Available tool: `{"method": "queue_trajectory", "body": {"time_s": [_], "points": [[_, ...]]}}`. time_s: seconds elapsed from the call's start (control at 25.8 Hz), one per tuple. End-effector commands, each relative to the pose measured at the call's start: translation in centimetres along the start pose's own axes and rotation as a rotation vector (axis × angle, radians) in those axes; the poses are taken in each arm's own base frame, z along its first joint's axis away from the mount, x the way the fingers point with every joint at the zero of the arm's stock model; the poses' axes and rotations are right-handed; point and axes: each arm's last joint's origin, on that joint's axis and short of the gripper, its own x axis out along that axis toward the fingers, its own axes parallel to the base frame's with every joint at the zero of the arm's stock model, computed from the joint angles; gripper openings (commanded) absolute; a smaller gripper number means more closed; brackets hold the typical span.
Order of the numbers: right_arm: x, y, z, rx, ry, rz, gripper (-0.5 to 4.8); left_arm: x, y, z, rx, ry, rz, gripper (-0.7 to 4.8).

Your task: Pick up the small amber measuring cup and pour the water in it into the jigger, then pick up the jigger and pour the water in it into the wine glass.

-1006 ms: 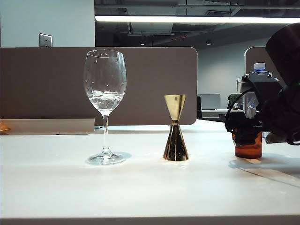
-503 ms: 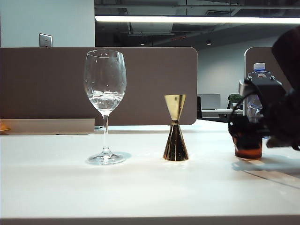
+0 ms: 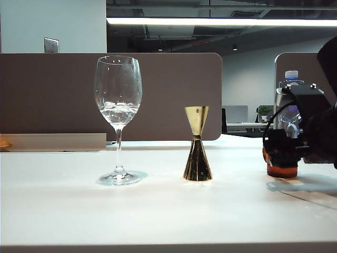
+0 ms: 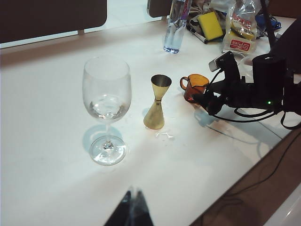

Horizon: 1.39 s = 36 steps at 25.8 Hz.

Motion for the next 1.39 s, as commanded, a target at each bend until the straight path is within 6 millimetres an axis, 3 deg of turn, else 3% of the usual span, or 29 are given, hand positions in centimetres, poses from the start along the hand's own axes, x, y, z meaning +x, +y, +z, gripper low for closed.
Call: {"method": "queue_trajectory", "body": {"time_s": [0.04, 0.58, 0.74, 0.85, 0.97, 1.39], "points": [[0.4, 0.0, 0.2, -0.005, -0.047, 0.032, 3.13, -0.1, 0.0, 0.2, 0.005, -0.012, -0.002, -0.02], [1.8, 0.2, 1.0, -0.005, -0.058, 0.051, 2.99, -0.1, 0.0, 0.2, 0.005, -0.012, -0.002, -0.02], [1.7, 0.2, 0.9, -0.006, -0.049, 0.051, 2.60, -0.1, 0.0, 0.2, 0.005, -0.012, -0.002, -0.02], [1.7, 0.2, 0.8, -0.007, -0.036, 0.054, 2.59, -0.1, 0.0, 0.2, 0.005, -0.012, -0.002, -0.02], [1.7, 0.2, 0.6, -0.008, -0.024, 0.069, 2.01, -0.1, 0.0, 0.2, 0.005, -0.012, -0.002, -0.02], [1.7, 0.2, 0.2, -0.012, 0.015, 0.069, 1.95, -0.1, 0.0, 0.2, 0.005, -0.012, -0.002, -0.02]]}}
